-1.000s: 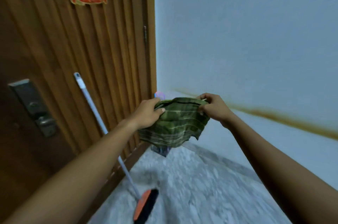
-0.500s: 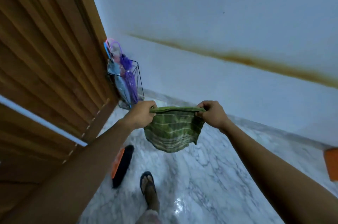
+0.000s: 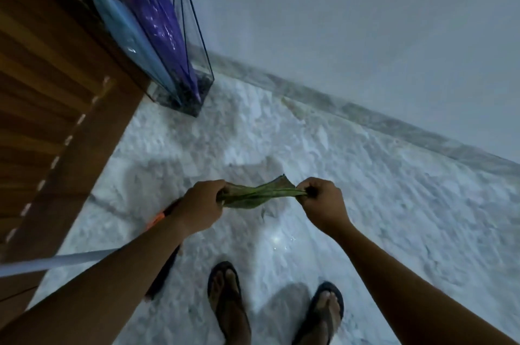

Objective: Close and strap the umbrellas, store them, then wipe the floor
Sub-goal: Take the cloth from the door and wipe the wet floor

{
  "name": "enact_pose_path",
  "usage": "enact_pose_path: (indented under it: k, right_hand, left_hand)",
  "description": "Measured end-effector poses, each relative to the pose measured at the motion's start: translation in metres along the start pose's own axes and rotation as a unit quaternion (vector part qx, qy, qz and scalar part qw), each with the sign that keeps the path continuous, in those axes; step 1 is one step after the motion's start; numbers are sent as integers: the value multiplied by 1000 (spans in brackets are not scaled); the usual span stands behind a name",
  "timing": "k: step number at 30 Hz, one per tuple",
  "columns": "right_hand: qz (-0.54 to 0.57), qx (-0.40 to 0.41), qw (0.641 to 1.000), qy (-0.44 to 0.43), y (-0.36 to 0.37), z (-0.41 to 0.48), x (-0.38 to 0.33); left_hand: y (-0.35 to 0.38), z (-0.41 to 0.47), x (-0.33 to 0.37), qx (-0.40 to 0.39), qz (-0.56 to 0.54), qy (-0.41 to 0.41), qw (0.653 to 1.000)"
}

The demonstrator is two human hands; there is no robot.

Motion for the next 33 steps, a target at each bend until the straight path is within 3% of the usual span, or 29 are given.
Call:
enact_pose_path:
  k: [6,9,11,13,15,18,22,24,33]
  right_hand:
    - [11,-11,999,-30,61,147,37]
    - [-42,78,992,-87,71,217,34]
    - [-130,148,973,-118,87,246,39]
    - [-176,142,961,-156,128,265,51]
    - [-225,68,950,-204,187,280,71]
    - [-273,-25,937,-215,255,308,102]
    - [-319,84,911,-247,271,336,84]
    - [-311,88,907,-269,275,357,62]
    - [-350,76,866,-350,253,407,29]
  left_hand:
    - [21,146,-68,1,-2,-21,1000]
    - [-6,210,-83,134,51,8,990]
    - [-11,232,-88,261,131,31,956]
    - [15,248,-93,314,134,75,937]
    - [68,276,-110,259,119,104,953]
    - [131,324,-161,157,101,33,982]
    - [128,341,-186,287,196,19,937]
    - [109,351,-192,330,198,7,923]
    - [81,388,-181,346,175,-64,919]
Point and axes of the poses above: each hand's wrist, its own z-axis towards the middle knuckle, its own y-axis out of the palm, x = y × z, the point moved 10 cm from there along z, towards the middle knuckle, and after that the axes turned 2 degrees about -x, right-handed, at the moved point
